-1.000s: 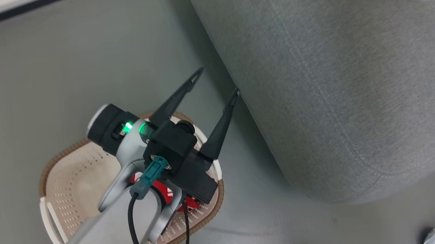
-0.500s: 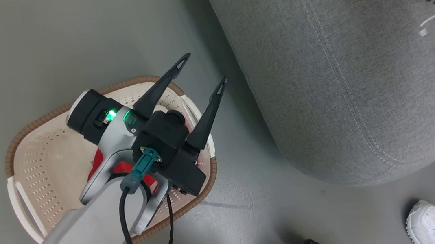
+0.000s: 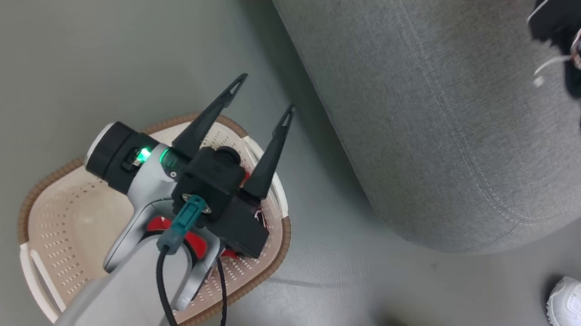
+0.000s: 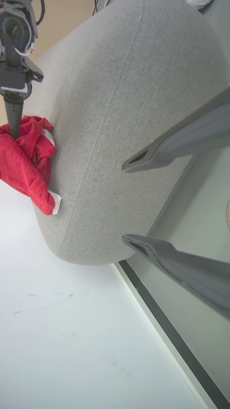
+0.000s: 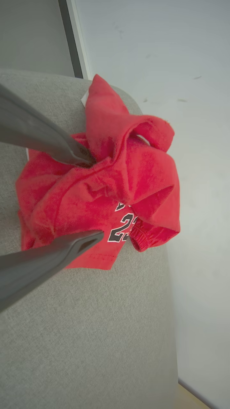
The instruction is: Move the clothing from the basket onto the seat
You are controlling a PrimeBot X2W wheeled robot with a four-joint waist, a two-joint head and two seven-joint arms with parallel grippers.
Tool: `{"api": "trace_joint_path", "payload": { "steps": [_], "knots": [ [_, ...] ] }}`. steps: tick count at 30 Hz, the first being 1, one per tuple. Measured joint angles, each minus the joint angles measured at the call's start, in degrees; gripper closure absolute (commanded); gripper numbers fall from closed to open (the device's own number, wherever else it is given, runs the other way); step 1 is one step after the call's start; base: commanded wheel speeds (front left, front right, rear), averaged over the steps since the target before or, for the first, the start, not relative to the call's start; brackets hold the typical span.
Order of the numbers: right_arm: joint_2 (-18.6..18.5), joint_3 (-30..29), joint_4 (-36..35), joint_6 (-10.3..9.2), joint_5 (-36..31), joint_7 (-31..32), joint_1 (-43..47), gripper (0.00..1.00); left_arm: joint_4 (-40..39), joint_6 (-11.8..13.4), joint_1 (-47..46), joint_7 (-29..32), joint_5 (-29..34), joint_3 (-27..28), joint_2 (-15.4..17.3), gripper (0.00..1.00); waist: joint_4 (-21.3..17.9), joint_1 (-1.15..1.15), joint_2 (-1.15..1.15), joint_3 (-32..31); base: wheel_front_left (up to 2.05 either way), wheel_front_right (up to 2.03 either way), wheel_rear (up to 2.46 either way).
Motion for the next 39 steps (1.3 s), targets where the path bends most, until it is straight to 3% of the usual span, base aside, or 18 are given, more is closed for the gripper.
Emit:
{"api": "trace_joint_path", "payload": {
  "steps": [21,39],
  "knots": [
    [2.09,0.52,-8.65,0.14,-5.45,-0.01,12.19,0.00,8.16,2.05,5.40,-7.11,-4.98,4.83,-3.52,0.00,2.08,0.00,-0.01,-10.67,0.00,0.00,0.00],
    [5.58,2.04,-15.40,-0.42,-8.25,-0.15,24.87,0.00,15.21,3.90,18.27,-10.88,-11.31,13.95,-3.49,0.00,8.78,0.00,-0.02,-23.30,0.00,0.00,0.00]
  ]
}}
